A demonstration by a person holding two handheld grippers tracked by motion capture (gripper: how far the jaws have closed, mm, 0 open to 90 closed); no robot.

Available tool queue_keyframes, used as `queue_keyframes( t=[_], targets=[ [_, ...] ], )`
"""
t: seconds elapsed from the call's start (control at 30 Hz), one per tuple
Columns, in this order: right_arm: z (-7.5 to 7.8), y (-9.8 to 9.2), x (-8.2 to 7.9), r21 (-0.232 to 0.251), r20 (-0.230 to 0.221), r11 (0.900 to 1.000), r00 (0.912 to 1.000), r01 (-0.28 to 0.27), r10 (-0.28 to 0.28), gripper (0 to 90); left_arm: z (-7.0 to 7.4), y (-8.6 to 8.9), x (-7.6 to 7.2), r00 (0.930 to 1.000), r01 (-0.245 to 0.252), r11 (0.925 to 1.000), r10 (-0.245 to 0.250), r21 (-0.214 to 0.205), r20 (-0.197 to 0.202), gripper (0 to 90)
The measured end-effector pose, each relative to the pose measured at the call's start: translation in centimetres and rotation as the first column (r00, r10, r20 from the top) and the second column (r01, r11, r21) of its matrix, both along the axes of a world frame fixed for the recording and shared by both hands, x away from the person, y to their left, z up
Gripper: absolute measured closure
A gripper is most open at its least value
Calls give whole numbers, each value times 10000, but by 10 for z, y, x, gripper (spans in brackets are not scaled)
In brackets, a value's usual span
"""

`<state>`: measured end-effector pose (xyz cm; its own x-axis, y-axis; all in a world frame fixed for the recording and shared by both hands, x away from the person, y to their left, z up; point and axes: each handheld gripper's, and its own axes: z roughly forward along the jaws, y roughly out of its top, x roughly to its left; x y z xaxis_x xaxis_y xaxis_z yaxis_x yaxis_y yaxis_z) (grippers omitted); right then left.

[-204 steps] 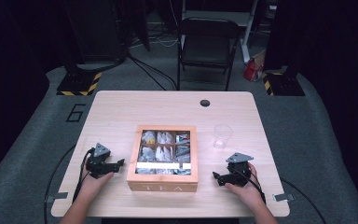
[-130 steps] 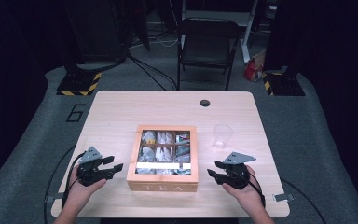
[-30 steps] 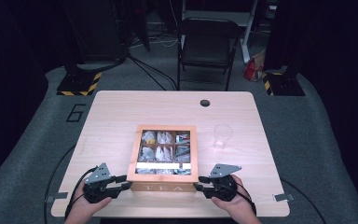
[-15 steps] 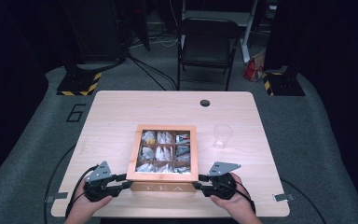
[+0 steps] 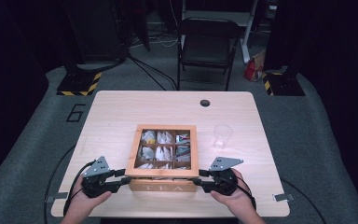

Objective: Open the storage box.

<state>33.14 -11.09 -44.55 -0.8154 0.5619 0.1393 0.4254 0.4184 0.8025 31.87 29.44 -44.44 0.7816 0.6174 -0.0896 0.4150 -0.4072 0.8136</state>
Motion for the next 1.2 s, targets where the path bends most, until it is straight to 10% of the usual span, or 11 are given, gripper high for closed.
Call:
queue_keyframes(
  t=[1.2],
  targets=[
    [38,1,15,141,451,9983,9973,572,-577,549,43,4,14,9980,-79,9997,95,-251,632,579]
  ],
)
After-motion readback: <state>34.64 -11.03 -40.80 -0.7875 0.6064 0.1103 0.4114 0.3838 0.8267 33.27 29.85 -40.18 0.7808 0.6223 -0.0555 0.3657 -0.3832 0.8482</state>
